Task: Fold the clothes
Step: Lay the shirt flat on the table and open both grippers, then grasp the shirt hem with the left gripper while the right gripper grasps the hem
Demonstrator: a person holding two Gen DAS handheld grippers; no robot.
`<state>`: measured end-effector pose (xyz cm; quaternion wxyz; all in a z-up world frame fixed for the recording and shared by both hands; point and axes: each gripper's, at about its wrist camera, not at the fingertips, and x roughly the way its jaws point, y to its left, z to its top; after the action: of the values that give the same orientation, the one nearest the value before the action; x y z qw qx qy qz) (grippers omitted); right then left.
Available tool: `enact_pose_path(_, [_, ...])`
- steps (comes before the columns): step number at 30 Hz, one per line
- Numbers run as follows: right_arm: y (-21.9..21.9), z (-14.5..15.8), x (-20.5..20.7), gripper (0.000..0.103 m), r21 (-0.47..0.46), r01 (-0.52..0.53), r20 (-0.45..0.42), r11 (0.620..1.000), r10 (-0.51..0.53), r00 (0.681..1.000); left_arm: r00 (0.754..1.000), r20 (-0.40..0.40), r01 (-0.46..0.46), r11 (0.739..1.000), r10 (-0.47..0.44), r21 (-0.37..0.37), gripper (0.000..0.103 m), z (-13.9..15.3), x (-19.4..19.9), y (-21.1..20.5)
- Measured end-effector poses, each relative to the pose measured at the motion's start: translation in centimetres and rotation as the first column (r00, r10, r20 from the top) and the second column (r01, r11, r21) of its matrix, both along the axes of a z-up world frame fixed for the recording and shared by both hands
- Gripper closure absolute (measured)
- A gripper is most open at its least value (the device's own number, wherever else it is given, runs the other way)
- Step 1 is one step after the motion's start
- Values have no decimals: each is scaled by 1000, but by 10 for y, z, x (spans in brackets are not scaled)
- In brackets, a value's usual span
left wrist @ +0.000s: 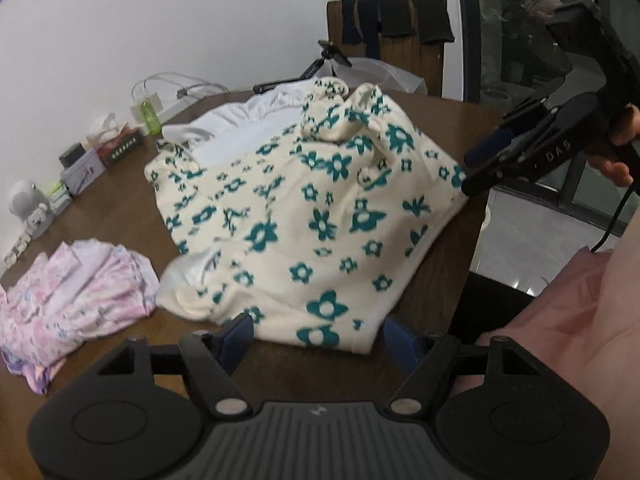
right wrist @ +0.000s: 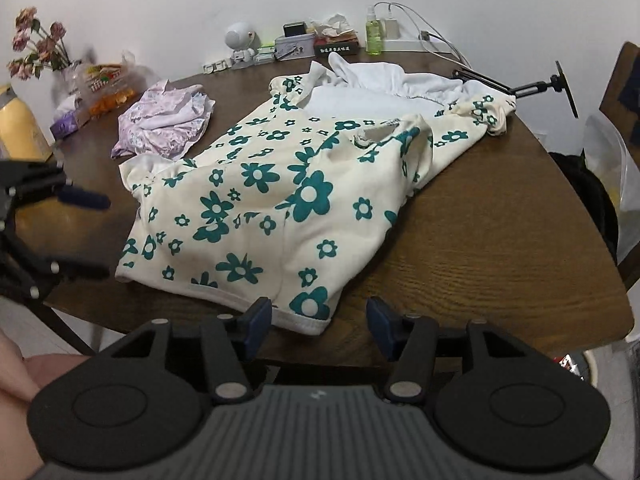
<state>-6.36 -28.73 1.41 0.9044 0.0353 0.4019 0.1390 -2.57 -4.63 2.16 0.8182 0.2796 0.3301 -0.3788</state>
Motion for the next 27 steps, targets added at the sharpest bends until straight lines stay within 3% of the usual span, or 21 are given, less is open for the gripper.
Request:
enact_pose_path(6, [-1,-7,1,57,47,25,3,999,-25,1000,1000,-2,-14,1000,14,24,32,-10,-5,-6])
enact_pose_path(8, [-1,-9,1,67,58,25,-2,998,-25,1000,1000,17,-27,999,26,35,32,-13,-6,-10])
enact_pose_path(11, [1,-9,-1,79,73,21,-5,997,-21,1000,998,49,-44,998,42,48,44,-16,-7,-16])
enact_pose_path(14, [0,-8,-3,79,88,32,3,996,-32,999,998,45,-34,998,32,43,55,-17,-7,-19])
enact_pose_path(16, [0,-7,-5,79,98,36,10,995,-37,999,998,62,-33,998,30,47,56,-18,-9,-21])
enact_pose_path(19, [0,-6,-8,79,93,37,18,995,-38,999,995,101,-33,997,26,64,70,-20,-12,-25])
enact_pose_path(21, [1,-5,-12,79,83,38,26,996,-40,999,994,112,-29,997,21,66,94,-21,-13,-28])
enact_pose_path(27, [12,5,-25,63,4,31,108,1000,-31,994,974,220,-56,998,51,14,98,-2,-15,-35])
